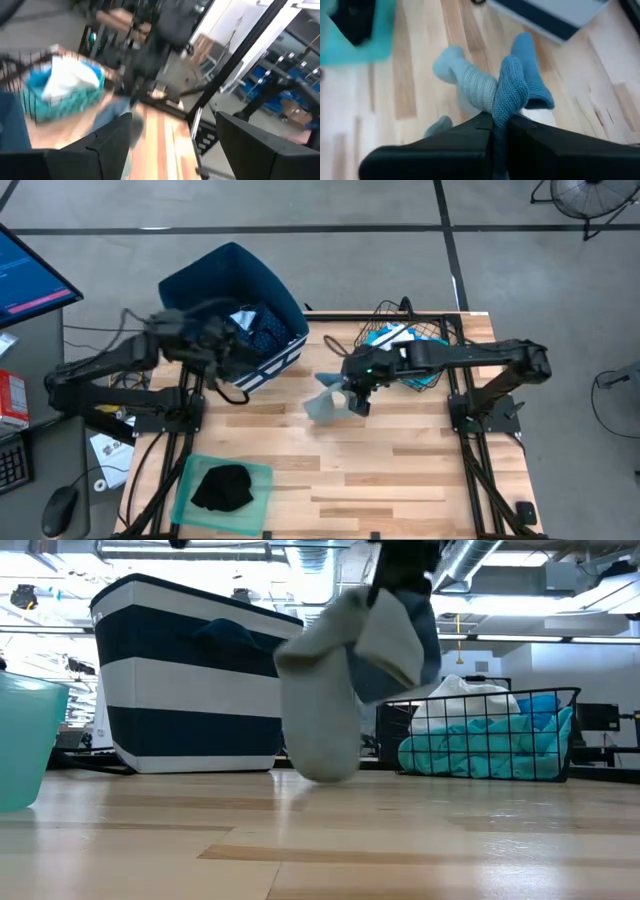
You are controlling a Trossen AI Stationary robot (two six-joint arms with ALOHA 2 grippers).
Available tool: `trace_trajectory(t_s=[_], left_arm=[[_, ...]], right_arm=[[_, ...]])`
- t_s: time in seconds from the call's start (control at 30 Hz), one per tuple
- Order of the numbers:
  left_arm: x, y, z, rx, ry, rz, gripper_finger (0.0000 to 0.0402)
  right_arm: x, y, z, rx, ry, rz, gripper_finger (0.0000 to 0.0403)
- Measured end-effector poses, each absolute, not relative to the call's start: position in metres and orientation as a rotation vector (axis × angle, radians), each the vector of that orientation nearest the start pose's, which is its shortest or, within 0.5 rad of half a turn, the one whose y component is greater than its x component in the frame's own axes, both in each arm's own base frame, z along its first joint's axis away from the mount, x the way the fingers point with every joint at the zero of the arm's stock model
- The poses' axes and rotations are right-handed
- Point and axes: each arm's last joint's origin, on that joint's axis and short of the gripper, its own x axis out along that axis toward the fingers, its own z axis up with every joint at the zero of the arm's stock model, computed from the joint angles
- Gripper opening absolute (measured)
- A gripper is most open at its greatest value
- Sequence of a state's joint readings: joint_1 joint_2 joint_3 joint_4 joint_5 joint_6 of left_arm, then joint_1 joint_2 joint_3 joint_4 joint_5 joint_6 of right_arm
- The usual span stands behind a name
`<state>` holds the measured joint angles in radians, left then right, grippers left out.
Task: Pick & Place Cloths
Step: Put the gray sock into the blue bin
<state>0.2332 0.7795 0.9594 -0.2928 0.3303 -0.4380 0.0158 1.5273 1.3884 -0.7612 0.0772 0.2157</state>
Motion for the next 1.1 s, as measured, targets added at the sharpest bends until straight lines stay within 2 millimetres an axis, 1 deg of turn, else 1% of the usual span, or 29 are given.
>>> trace_trajectory(t_s=[0.1,0.2,0.33,0.5,0.63,0.73,0.9,1.1], left_arm=[[0.172,0.022,0.358,-0.496,0.189,-0.091,0.0269],[0.188,0.015,0.337,-0.523,0.223,-0.127,0.0269],[0.207,0.005,0.316,-0.536,0.26,-0.146,0.0269],[0.227,-0.006,0.296,-0.514,0.305,-0.102,0.0269],[0.24,-0.015,0.289,-0.486,0.3,-0.111,0.0269],[0.248,-0.022,0.281,-0.464,0.322,-0.083,0.0269],[0.254,-0.031,0.273,-0.392,0.329,-0.019,0.0269],[0.26,-0.033,0.266,-0.364,0.329,0.07,0.0269]], right_arm=[[0.315,0.004,0.328,0.191,0.828,-0.167,0.0007],[0.313,0.003,0.332,0.223,0.792,-0.198,0.0007],[0.315,0.002,0.334,0.248,0.765,-0.225,0.0006],[0.318,0.003,0.337,0.262,0.717,-0.221,0.0006],[0.321,0.003,0.34,0.271,0.678,-0.213,0.0006],[0.323,0.004,0.343,0.296,0.637,-0.19,0.0006],[0.326,0.008,0.347,0.303,0.592,-0.165,0.0006],[0.329,0.015,0.352,0.307,0.543,-0.122,0.0006]])
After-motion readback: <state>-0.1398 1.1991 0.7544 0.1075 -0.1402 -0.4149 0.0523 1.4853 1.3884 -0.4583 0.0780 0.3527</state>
